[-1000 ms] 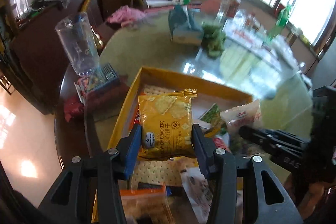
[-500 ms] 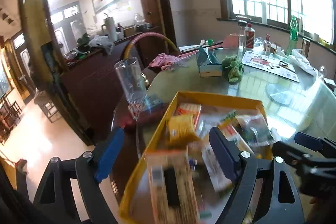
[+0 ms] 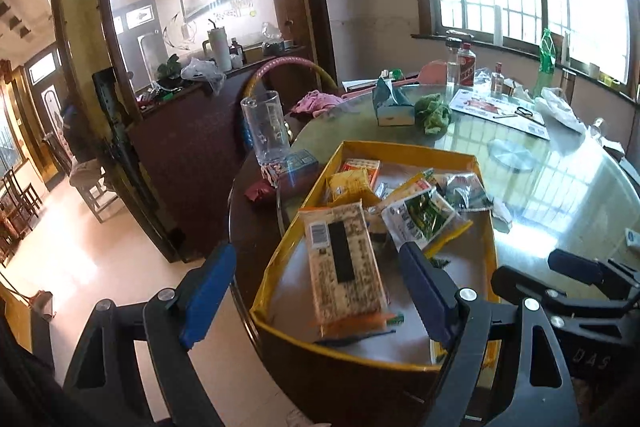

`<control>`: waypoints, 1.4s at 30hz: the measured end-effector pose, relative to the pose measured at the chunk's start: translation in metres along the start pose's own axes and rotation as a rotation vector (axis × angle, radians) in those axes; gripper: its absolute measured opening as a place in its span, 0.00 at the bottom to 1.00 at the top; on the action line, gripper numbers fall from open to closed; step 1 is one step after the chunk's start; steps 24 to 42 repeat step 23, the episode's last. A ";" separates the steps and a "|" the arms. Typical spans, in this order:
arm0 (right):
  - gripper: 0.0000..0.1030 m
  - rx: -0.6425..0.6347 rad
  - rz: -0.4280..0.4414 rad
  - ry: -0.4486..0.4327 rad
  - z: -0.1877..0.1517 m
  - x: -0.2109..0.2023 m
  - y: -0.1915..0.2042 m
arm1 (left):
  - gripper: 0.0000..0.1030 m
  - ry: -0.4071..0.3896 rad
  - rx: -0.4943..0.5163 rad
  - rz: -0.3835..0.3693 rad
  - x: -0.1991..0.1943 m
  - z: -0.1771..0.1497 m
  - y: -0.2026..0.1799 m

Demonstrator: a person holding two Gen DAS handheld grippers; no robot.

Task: Organize snacks
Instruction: 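Open both tools to release the snacks into the yellow tray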

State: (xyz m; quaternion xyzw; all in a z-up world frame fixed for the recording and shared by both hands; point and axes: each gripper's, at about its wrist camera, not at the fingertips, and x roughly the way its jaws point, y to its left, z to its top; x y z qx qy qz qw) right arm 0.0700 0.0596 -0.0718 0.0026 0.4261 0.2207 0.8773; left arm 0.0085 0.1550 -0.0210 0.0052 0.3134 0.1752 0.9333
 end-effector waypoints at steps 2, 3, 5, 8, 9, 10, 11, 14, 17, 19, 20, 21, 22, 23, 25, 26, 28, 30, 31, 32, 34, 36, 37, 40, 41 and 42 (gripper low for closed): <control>0.84 -0.016 -0.020 -0.007 -0.002 -0.001 0.005 | 0.81 0.006 0.001 -0.001 0.000 -0.003 0.001; 0.84 -0.030 -0.032 -0.011 -0.004 -0.001 0.009 | 0.81 0.009 0.003 0.010 0.001 -0.005 0.002; 0.84 -0.040 -0.050 -0.011 -0.006 -0.001 0.013 | 0.81 0.018 0.000 0.012 0.002 -0.008 0.004; 0.84 -0.062 -0.071 -0.012 -0.009 0.000 0.020 | 0.81 0.037 -0.004 0.011 0.005 -0.013 0.009; 0.84 -0.070 -0.081 -0.010 -0.010 0.000 0.022 | 0.81 0.042 -0.003 0.017 0.007 -0.014 0.011; 0.84 -0.074 -0.090 -0.009 -0.011 0.001 0.023 | 0.81 0.047 -0.003 0.020 0.008 -0.015 0.012; 0.84 -0.076 -0.094 -0.006 -0.012 0.002 0.024 | 0.81 0.050 -0.004 0.020 0.009 -0.016 0.013; 0.84 -0.080 -0.100 0.003 -0.013 0.004 0.026 | 0.81 0.059 -0.011 0.020 0.012 -0.018 0.019; 0.84 -0.084 -0.109 0.007 -0.013 0.007 0.027 | 0.81 0.054 -0.008 0.023 0.013 -0.019 0.021; 0.84 -0.082 -0.111 0.006 -0.013 0.008 0.027 | 0.81 0.055 -0.017 0.015 0.015 -0.018 0.024; 0.84 -0.082 -0.114 0.005 -0.013 0.008 0.027 | 0.81 0.059 -0.022 0.008 0.018 -0.018 0.024; 0.84 -0.082 -0.115 0.004 -0.013 0.008 0.027 | 0.81 0.054 -0.027 0.008 0.020 -0.018 0.026; 0.84 -0.081 -0.118 0.002 -0.013 0.009 0.026 | 0.81 0.030 -0.041 0.009 0.022 -0.020 0.027; 0.84 -0.081 -0.121 0.001 -0.013 0.009 0.027 | 0.81 0.021 -0.045 0.010 0.023 -0.021 0.028; 0.84 -0.081 -0.121 0.001 -0.013 0.009 0.027 | 0.81 0.021 -0.045 0.010 0.023 -0.021 0.028; 0.84 -0.081 -0.121 0.001 -0.013 0.009 0.027 | 0.81 0.021 -0.045 0.010 0.023 -0.021 0.028; 0.84 -0.081 -0.121 0.001 -0.013 0.009 0.027 | 0.81 0.021 -0.045 0.010 0.023 -0.021 0.028; 0.84 -0.081 -0.121 0.001 -0.013 0.009 0.027 | 0.81 0.021 -0.045 0.010 0.023 -0.021 0.028; 0.84 -0.081 -0.121 0.001 -0.013 0.009 0.027 | 0.81 0.021 -0.045 0.010 0.023 -0.021 0.028; 0.84 -0.081 -0.121 0.001 -0.013 0.009 0.027 | 0.81 0.021 -0.045 0.010 0.023 -0.021 0.028; 0.84 -0.081 -0.121 0.001 -0.013 0.009 0.027 | 0.81 0.021 -0.045 0.010 0.023 -0.021 0.028; 0.84 -0.081 -0.121 0.001 -0.013 0.009 0.027 | 0.81 0.021 -0.045 0.010 0.023 -0.021 0.028; 0.84 -0.081 -0.121 0.001 -0.013 0.009 0.027 | 0.81 0.021 -0.045 0.010 0.023 -0.021 0.028; 0.84 -0.081 -0.121 0.001 -0.013 0.009 0.027 | 0.81 0.021 -0.045 0.010 0.023 -0.021 0.028; 0.84 -0.081 -0.121 0.001 -0.013 0.009 0.027 | 0.81 0.021 -0.045 0.010 0.023 -0.021 0.028; 0.84 -0.081 -0.121 0.001 -0.013 0.009 0.027 | 0.81 0.021 -0.045 0.010 0.023 -0.021 0.028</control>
